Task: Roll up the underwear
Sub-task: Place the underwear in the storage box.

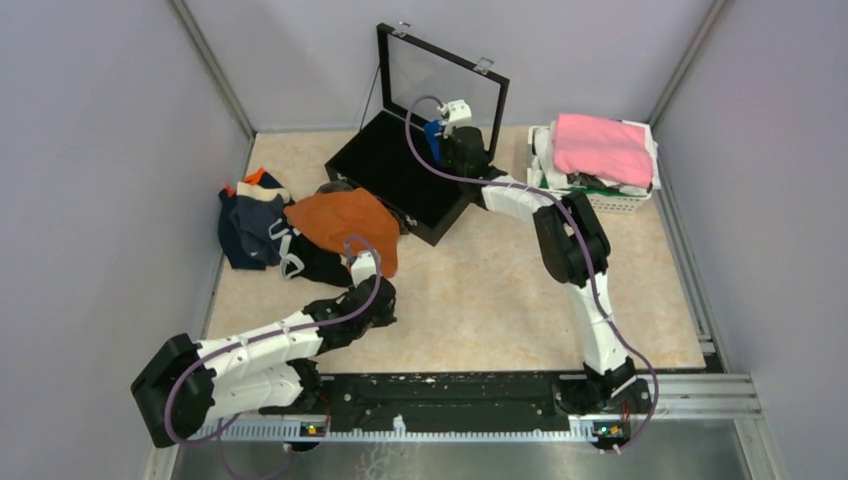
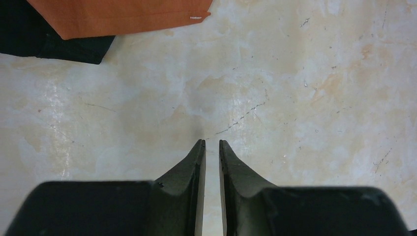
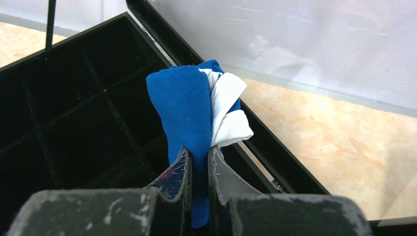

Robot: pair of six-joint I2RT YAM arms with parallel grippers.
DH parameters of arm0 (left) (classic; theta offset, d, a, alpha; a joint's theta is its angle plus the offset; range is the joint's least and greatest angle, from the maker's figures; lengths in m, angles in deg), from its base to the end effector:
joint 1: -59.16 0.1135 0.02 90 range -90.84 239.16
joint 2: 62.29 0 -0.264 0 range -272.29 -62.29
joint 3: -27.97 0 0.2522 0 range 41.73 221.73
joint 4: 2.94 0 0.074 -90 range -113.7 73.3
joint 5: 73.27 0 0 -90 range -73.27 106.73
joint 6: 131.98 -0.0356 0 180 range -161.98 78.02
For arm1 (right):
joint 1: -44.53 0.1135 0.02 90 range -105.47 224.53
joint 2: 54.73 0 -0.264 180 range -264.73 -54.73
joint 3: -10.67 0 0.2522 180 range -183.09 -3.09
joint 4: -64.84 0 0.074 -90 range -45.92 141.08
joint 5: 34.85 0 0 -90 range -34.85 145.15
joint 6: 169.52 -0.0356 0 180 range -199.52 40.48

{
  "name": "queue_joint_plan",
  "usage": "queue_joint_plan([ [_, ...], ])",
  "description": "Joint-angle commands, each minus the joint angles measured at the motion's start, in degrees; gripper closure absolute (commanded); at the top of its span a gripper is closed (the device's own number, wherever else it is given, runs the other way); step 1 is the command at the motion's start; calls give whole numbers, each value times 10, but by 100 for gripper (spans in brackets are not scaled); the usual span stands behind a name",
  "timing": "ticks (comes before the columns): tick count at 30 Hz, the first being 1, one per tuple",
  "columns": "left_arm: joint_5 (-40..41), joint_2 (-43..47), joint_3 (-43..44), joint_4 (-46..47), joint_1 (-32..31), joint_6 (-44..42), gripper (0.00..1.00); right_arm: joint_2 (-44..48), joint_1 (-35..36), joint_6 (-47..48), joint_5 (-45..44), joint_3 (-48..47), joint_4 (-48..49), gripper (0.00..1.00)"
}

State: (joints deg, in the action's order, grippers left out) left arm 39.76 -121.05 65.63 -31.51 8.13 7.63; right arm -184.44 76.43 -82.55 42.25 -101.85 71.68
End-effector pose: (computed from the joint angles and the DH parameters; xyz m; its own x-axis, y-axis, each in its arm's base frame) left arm 0.1287 -0.1370 0.1670 -0.7344 -0.2067 -0.6465 -0.0047 0.9540 -0.2997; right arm 0.4597 0.2768 0.2225 -0.1697 -0.0449 -0.9845 -0.3201 0.9473 0.0119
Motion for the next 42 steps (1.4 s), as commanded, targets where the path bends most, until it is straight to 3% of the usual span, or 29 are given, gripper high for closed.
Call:
queue_joint_plan([
  [1, 13, 9, 12, -2, 3, -3, 78, -24, -7, -24, -12, -44, 21, 100],
  [21, 14, 9, 8, -5, 5, -6, 78, -94, -28, -172, 41, -99, -76, 100],
  [28, 9, 5, 7, 0, 5, -6, 79, -71, -29, -189, 39, -51, -81, 100],
  [42, 4, -4, 6, 8, 6, -9, 80, -67, -37, -212, 46, -64, -181, 100],
])
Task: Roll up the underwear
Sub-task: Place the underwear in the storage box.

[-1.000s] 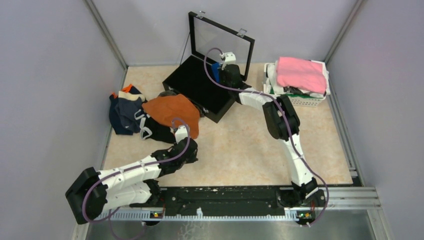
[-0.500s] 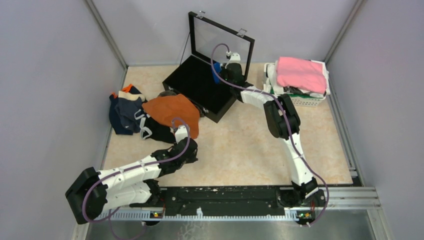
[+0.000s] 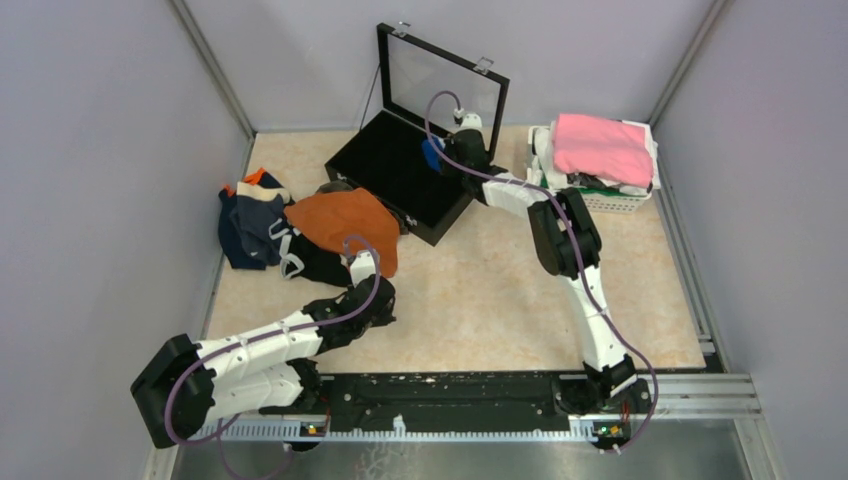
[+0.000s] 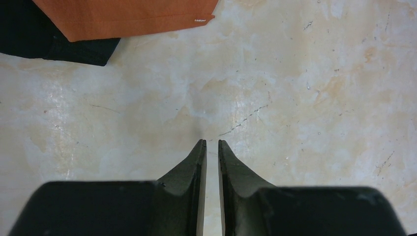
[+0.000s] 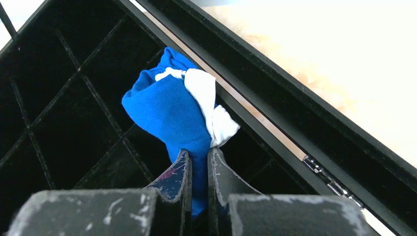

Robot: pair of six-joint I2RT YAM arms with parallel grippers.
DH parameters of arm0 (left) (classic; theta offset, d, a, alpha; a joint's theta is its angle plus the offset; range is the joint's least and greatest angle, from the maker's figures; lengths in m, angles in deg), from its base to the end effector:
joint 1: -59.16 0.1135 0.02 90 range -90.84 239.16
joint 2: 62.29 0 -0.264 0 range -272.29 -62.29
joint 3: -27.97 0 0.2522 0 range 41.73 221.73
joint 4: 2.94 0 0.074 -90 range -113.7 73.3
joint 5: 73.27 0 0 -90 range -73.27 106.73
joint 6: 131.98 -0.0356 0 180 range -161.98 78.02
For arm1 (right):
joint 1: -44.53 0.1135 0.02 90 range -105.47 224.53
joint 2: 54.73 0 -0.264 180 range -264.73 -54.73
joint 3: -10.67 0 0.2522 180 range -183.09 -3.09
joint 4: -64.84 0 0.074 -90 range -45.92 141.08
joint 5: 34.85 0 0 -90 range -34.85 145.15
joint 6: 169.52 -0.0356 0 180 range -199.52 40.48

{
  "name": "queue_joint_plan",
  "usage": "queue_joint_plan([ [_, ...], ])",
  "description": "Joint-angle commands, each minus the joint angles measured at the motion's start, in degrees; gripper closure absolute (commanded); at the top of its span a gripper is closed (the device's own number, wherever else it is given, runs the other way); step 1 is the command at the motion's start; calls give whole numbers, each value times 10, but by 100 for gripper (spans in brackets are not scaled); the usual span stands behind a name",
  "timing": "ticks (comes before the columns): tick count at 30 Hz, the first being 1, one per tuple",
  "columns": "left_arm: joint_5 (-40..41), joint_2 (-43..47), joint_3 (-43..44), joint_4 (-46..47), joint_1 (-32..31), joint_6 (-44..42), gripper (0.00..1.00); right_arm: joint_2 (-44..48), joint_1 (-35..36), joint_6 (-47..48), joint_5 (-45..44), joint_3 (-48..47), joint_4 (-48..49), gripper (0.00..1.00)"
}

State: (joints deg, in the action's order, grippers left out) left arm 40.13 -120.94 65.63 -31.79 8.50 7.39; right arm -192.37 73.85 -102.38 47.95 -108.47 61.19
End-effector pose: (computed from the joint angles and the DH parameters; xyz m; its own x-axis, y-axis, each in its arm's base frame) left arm 0.1294 -0.1356 0.1671 -0.7309 -0.2070 -0.6503 -0.0112 0.9564 -0.2918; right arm 0.4865 0.2681 0.1701 -0.4523 0.1880 -0.8718 -0.2267 0.9212 0.3163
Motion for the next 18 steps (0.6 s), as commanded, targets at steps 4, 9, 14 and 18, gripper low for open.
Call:
queue_joint_plan([
  [4, -2, -9, 8, 13, 2, -8, 81, 9, -12, -20, -25, -14, -108, 100],
  [9, -3, -12, 11, 14, 2, -11, 81, -8, -17, -17, -25, -59, -160, 100],
  [14, -2, -15, 12, 13, 2, -12, 81, -16, -18, -1, -29, -85, -185, 87],
  [18, -2, -12, 12, 13, 2, -11, 82, -4, -18, 6, -29, -80, -177, 69],
])
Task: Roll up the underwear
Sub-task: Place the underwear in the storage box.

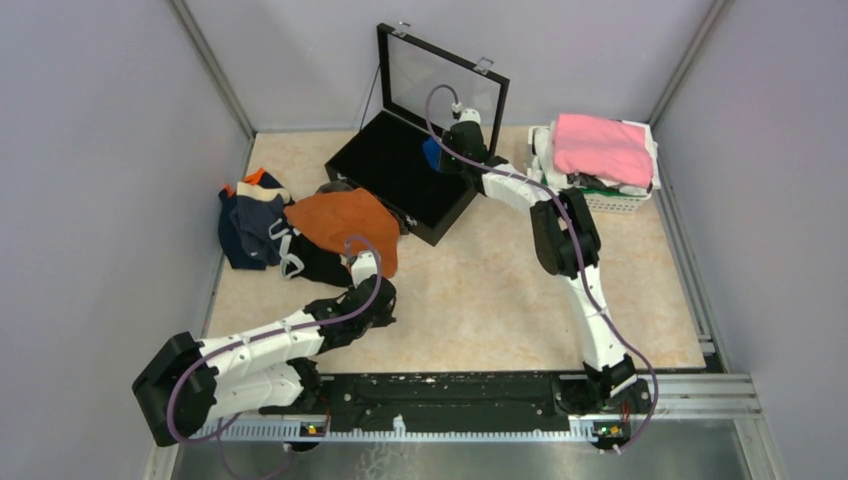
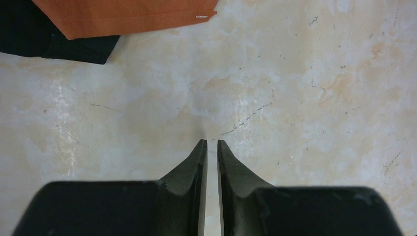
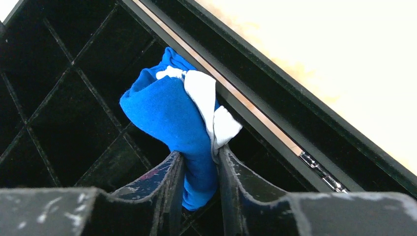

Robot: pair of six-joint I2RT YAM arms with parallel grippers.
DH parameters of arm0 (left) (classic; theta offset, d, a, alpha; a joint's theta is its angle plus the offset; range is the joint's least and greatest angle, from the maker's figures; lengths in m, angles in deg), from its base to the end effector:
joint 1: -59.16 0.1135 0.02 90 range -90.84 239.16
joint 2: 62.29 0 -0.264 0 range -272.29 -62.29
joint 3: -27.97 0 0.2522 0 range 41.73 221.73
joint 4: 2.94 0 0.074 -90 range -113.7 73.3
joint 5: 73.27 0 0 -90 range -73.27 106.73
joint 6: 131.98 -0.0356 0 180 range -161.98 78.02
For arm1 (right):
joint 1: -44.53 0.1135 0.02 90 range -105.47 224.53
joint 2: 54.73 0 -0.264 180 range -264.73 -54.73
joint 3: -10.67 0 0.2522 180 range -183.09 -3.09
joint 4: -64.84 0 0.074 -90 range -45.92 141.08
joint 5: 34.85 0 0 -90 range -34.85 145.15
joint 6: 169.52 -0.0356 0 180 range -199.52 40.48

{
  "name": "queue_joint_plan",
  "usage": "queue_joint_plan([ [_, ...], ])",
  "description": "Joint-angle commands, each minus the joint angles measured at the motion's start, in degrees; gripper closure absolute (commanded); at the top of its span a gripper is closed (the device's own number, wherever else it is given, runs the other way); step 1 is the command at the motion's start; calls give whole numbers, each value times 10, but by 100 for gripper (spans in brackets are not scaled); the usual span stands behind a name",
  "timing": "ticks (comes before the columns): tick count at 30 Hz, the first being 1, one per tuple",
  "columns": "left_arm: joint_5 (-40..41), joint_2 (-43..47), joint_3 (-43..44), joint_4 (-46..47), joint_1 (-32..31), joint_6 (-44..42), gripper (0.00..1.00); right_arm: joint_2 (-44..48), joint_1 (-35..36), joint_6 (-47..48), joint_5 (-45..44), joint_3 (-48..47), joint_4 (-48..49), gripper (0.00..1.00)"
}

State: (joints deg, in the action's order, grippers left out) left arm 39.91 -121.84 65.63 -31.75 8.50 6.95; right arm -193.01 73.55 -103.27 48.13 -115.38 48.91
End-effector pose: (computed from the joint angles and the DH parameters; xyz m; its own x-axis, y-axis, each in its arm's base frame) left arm 0.1299 -0.1364 0.1645 -0.7391 -0.1915 -0.6458 -0.0066 0.9607 -0.2774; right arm 0.4917 0.2678 0.1842 -0.5337 0.1610 -0.8302 -0.1883 0.9344 0.3023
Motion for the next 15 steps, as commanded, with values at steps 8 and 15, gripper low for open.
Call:
queue_joint_plan([
  [8, 5, 4, 11, 10, 2, -6, 82, 34, -15, 30, -24, -4, -34, 61],
  [15, 4, 3, 12, 11, 2, -9, 82, 76, -15, 44, -12, 20, -15, 53],
])
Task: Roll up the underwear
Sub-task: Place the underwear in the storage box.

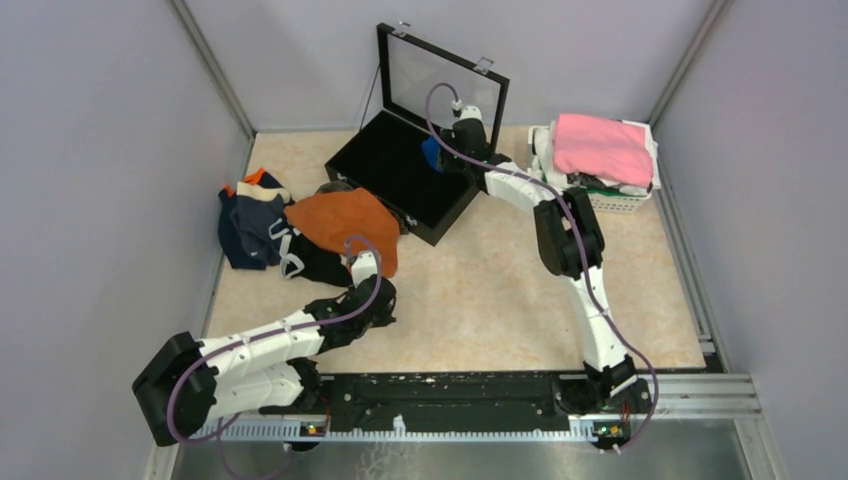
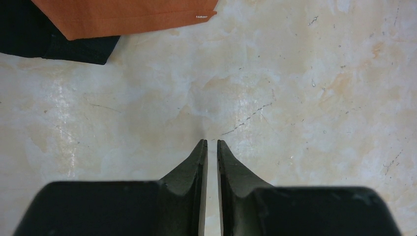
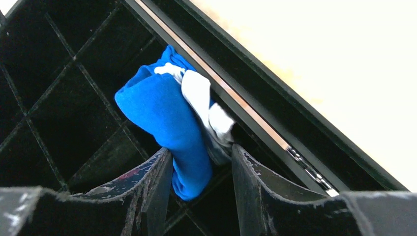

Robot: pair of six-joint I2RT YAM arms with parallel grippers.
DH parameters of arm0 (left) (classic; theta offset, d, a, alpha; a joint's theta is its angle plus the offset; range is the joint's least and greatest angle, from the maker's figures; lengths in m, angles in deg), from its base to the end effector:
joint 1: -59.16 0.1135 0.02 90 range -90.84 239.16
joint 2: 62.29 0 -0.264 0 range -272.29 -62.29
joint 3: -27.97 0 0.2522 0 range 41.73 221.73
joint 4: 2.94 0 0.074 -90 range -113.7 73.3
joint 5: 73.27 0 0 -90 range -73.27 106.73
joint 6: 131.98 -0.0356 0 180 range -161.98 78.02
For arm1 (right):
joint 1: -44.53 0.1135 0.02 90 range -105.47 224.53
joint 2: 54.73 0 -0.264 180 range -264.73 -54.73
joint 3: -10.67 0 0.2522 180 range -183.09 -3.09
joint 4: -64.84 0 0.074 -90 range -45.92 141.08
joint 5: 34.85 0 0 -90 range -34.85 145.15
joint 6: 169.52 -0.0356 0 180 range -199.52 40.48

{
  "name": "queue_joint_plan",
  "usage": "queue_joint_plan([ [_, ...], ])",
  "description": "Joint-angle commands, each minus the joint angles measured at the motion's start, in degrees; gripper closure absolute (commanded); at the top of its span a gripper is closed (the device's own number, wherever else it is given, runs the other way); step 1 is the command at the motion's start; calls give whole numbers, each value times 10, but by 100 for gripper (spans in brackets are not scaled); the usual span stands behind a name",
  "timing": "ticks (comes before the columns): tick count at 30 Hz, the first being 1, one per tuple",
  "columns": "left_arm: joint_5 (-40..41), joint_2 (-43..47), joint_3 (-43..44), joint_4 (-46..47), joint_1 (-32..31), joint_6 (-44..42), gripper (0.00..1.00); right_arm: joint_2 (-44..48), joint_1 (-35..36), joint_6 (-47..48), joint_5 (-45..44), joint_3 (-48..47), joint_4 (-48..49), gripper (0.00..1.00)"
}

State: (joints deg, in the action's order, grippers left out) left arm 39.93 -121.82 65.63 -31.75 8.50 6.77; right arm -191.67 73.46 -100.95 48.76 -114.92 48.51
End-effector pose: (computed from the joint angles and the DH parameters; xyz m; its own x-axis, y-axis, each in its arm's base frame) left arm 0.1299 -0.1364 0.1645 -0.7388 -0.1887 -0.6469 -0.0043 0.9613 -0.2755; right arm 0.4894 0.2660 0.1933 -0.5226 0.1260 -0.8432 -0.2187 0.9361 0.2754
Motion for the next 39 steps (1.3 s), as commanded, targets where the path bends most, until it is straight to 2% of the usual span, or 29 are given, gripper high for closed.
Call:
queue_joint_plan([
  [1, 4, 2, 12, 11, 2, -7, 82, 69, -14, 22, -17, 21, -8, 52],
  [11, 1, -3, 15, 17, 3, -11, 82, 119, -13, 47, 22, 63, 19, 48],
  [14, 2, -7, 19, 18, 3, -12, 82, 126, -14, 56, 82, 74, 50, 52],
  [18, 0, -13, 21, 21, 3, -16, 82, 116, -14, 62, 170, 68, 85, 69],
  [20, 0, -16, 23, 21, 3, -16, 82, 105, -13, 66, 185, 54, 86, 73],
  [23, 0, -16, 23, 20, 3, -13, 82, 80, -12, 77, 195, 19, 81, 68],
  [25, 1, -15, 22, 20, 3, -13, 82, 54, -12, 81, 208, -9, 77, 68],
  [27, 2, -16, 22, 19, 3, -13, 82, 27, -12, 83, 225, -50, 62, 74],
  [29, 3, -16, 22, 16, 3, -13, 82, -4, -12, 84, 239, -95, 42, 75],
  [33, 6, -18, 22, 16, 4, -13, 82, -43, -11, 84, 242, -145, 37, 70],
  [39, 9, -20, 22, 14, 5, -14, 82, -86, -11, 92, 228, -208, 6, 70],
])
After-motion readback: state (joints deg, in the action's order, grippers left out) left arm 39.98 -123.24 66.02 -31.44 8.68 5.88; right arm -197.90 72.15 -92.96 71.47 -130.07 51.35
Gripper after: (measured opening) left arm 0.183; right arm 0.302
